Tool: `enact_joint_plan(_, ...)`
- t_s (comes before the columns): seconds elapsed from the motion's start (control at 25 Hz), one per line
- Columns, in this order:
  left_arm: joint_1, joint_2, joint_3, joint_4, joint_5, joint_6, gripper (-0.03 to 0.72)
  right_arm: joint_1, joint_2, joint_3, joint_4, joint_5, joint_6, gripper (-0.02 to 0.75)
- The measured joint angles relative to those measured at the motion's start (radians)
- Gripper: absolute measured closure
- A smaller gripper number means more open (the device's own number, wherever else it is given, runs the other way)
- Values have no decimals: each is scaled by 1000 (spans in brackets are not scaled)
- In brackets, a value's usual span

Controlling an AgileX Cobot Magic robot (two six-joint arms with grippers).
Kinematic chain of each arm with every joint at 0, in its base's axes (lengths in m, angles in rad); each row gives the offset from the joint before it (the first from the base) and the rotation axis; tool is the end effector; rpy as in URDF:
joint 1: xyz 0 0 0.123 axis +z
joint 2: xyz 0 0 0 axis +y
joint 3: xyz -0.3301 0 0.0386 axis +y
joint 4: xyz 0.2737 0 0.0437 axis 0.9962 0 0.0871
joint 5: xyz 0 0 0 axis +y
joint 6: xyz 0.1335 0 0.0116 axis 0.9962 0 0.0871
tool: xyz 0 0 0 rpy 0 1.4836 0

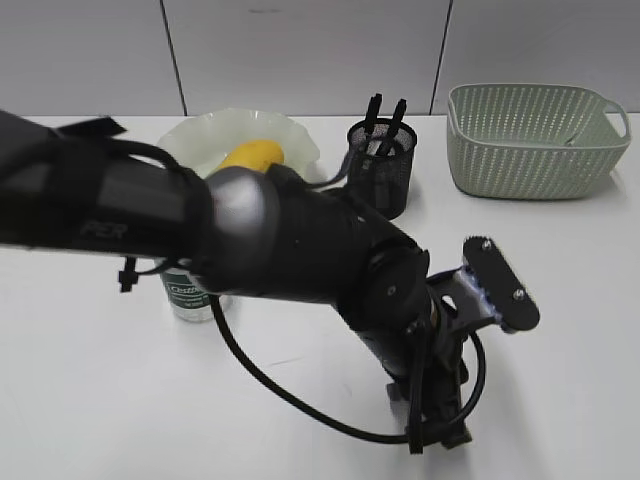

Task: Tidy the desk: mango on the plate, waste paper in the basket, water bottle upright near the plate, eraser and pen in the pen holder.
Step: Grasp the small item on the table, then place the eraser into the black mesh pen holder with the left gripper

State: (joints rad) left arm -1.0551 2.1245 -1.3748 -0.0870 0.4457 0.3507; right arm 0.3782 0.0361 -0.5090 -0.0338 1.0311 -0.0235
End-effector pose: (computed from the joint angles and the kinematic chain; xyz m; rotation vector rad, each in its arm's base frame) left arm 0.2404 -0.4343 0.1092 1.6799 2.1289 -0.2914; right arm 0.0150 0.0018 0.2762 -0.4078 2.0051 0.1813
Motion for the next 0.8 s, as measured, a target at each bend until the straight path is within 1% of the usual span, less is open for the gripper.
enact_joint_plan(0.08,17,-53,0,-2,-74,0,557,0,0,0,0,0,0,428)
enact_joint_plan(0.16,48,-106,0,-11,-199,0,557,0,0,0,0,0,0,428)
enact_joint_plan(0.28,134,-149,-1,-33,-483,0,557,0,0,0,0,0,0,428)
enact_joint_plan(0.4,224,-139,-1,-34,-754,-2,557,0,0,0,0,0,0,428)
enact_joint_plan(0.44,246,-126,-6,-34,-812,-2,557,0,0,0,0,0,0,428)
enact_joint_plan(0.52,290,-87,-35,-35,-886,-4,557,0,0,0,0,0,0,428)
enact_joint_plan(0.6,313,-42,-72,-35,-910,-4,557,0,0,0,0,0,0,428)
enact_joint_plan(0.8,336,59,-154,-35,-913,-19,557,0,0,0,0,0,0,428)
